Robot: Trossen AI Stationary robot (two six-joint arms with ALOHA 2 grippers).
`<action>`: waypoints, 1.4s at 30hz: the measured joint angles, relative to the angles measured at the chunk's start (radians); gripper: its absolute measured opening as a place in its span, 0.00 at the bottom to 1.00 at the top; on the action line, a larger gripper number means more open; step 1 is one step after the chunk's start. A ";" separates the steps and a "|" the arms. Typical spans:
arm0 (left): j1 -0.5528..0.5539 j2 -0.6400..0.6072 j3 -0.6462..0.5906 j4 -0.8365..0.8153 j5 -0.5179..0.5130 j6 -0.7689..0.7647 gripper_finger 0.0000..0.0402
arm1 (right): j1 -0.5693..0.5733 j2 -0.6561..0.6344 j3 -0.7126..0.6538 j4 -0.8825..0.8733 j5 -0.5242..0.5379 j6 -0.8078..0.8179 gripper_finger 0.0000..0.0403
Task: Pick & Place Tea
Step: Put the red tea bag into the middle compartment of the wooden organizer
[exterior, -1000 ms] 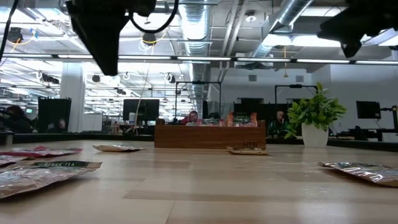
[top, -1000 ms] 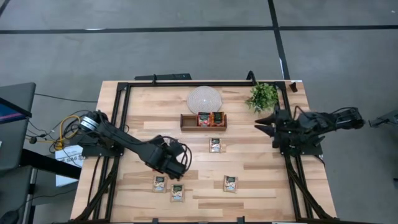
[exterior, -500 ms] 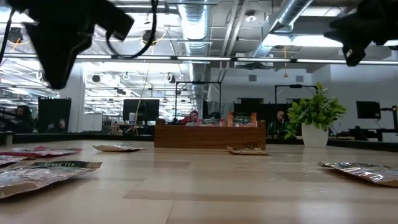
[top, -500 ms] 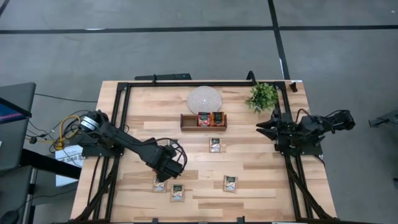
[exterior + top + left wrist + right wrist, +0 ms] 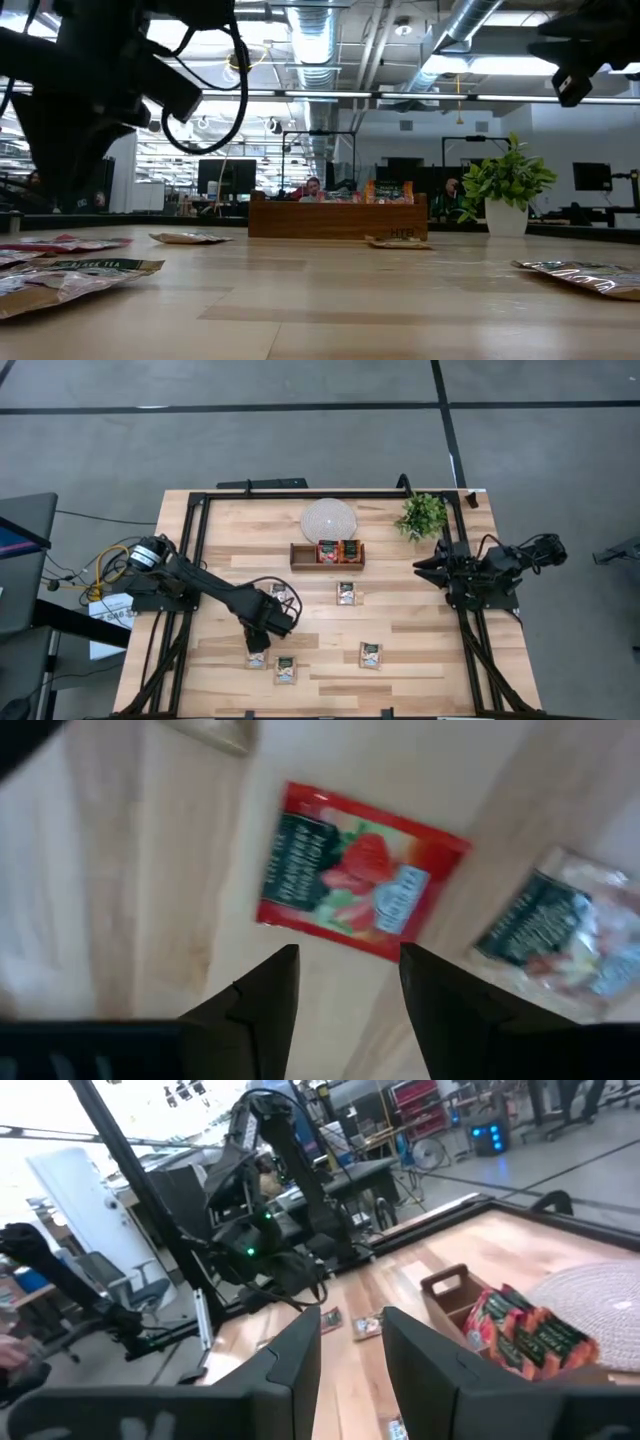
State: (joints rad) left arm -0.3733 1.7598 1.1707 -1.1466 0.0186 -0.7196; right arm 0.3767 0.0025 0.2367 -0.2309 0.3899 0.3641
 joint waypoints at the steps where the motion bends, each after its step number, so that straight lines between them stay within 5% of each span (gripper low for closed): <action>1: 0.000 -0.003 -0.001 0.021 0.012 0.016 0.42 | 0.004 0.000 0.000 0.000 0.000 0.003 0.25; 15: 0.060 -0.212 -0.095 0.132 -0.034 0.084 0.42 | 0.033 0.000 0.000 0.001 0.002 0.029 0.25; 30: 0.149 -0.219 -0.251 0.285 -0.076 0.278 0.42 | 0.032 0.000 0.000 0.008 0.005 0.048 0.25; 42: 0.165 -0.218 -0.355 0.392 -0.030 0.284 0.42 | 0.032 0.000 0.001 0.008 0.021 0.048 0.25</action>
State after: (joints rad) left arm -0.2085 1.5414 0.8161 -0.7543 -0.0119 -0.4353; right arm 0.4091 0.0025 0.2375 -0.2226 0.4105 0.4118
